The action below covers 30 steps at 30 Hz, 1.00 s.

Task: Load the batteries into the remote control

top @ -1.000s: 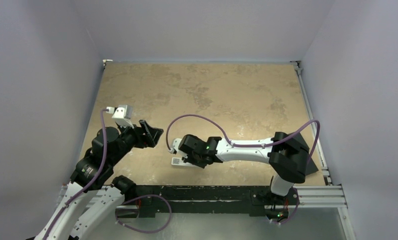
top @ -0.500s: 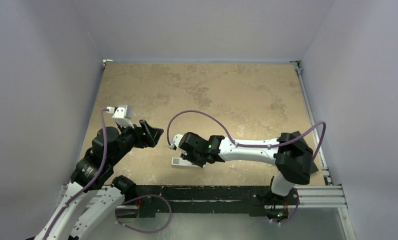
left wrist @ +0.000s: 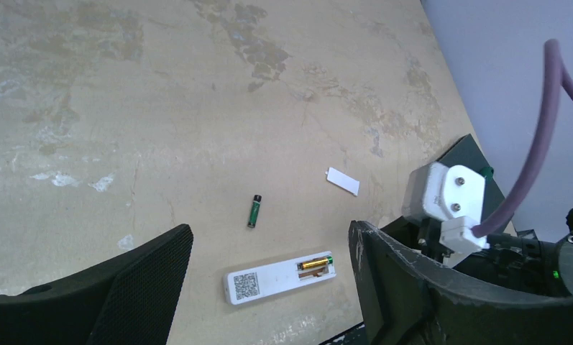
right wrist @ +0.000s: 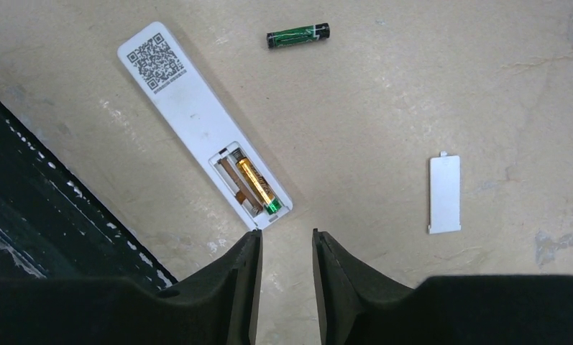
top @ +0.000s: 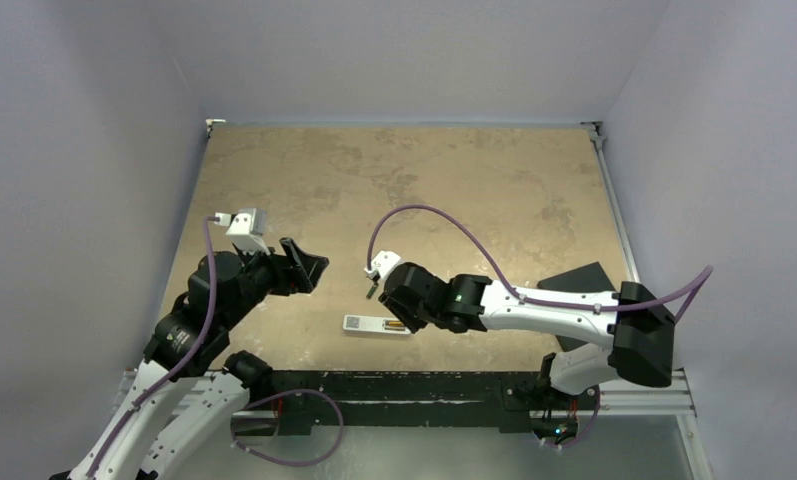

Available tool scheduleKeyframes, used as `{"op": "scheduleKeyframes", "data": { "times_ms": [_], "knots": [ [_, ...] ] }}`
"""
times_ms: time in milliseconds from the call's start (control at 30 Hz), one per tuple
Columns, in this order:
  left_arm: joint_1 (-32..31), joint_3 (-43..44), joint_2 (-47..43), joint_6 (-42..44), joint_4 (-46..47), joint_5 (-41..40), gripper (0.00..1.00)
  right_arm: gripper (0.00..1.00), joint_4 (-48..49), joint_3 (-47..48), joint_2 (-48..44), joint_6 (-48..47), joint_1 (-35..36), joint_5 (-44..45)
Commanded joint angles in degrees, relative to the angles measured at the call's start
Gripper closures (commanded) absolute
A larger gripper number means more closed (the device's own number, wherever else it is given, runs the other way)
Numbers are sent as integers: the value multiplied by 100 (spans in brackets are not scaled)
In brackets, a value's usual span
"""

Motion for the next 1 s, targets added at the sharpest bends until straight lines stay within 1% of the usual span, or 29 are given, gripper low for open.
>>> {"op": "scheduleKeyframes", "data": {
  "times_ms": [0,67,233,500,733,967],
  "knots": [
    [45,-133,160,-353,119,184,20,58,279,-244,-487,680,-37,448],
    [45,-281,206,-548,156,240,20,54,292,-332,-647,914,-50,626],
    [45,-657,357,-1012,164,338,21,52,422,-622,-971,1286,-96,709],
    [45,-1204,670,-1424,365,743,24,53,545,-835,-1065,1875,-145,638],
    [38,-1647,933,-1645,668,1105,28,55,792,-1121,-1254,2549,-159,843],
    [19,-1846,1202,-1719,897,1314,33,56,995,-1370,-1405,3071,-168,852]
  ]
}}
